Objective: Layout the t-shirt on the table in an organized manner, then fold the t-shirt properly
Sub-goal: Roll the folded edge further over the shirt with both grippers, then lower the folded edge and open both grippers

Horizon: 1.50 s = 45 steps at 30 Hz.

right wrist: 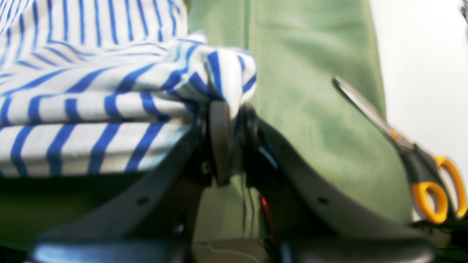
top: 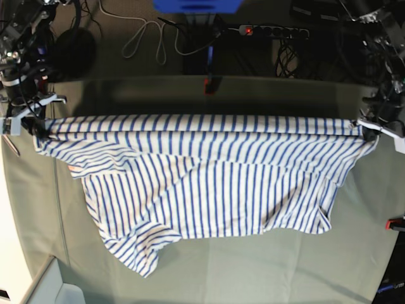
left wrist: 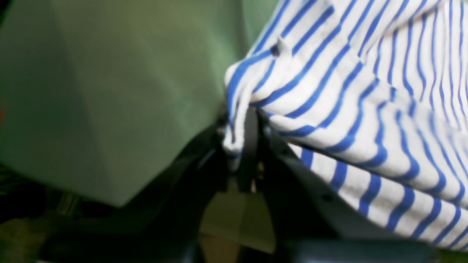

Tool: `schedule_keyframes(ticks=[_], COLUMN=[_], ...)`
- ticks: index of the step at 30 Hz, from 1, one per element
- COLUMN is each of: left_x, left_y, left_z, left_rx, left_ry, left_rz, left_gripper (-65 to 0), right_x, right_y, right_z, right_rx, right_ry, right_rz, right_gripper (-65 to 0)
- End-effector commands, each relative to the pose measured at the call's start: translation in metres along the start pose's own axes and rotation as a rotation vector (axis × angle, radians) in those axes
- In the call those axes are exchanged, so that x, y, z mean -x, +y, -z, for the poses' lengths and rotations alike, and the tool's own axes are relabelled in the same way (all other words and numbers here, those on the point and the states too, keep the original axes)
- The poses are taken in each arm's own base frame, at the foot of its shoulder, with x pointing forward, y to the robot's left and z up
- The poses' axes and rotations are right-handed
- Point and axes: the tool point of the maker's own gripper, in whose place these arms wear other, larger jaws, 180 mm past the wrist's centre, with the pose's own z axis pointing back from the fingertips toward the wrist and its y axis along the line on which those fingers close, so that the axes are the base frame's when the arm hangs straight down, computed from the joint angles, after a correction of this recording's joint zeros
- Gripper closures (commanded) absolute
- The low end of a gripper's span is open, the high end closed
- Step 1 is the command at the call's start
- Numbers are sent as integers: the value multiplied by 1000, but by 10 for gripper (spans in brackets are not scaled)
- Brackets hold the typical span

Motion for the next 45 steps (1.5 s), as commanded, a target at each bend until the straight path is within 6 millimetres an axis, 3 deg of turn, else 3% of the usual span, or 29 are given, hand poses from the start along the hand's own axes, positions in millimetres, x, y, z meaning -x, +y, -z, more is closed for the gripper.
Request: schedule_keyframes(ticks=[1,5,10,17,20,27,32,39,45], left_x=[-32,-40,-33,15,35,57,74,83,83], left_y=[23,29,29,42,48,56,48,40,39], left_z=[-11,-18,-12,4,5,-3,-4,-3,-3], left_rx=[-84,-104,-101,-114,-124,-140,-130,-119,-117], left_ry=[-100,-140,-117,14,61,112,137,149,150], left_rz=[17,-12,-34,-88,-102,-96,-121,-142,-143], left_gripper=[0,0,0,0,0,0,0,0,0], right_x=[-28,-31,-24,18,27,38,45,58,64], right_y=[-25,-30,-30,-32,-32,-31,-29,-6,1], right_z=[-5,-7,-7,-9,-13,-17,-21,-19,-22], right_rx=[72,83,80,70,70,69,64,-11,-31], right_ry=[-94,-114,-97,-3,18,49,66,113,135], right_rz=[-5,21,27,73,72,72,70,39,30], right_gripper=[0,0,0,0,0,0,0,0,-183])
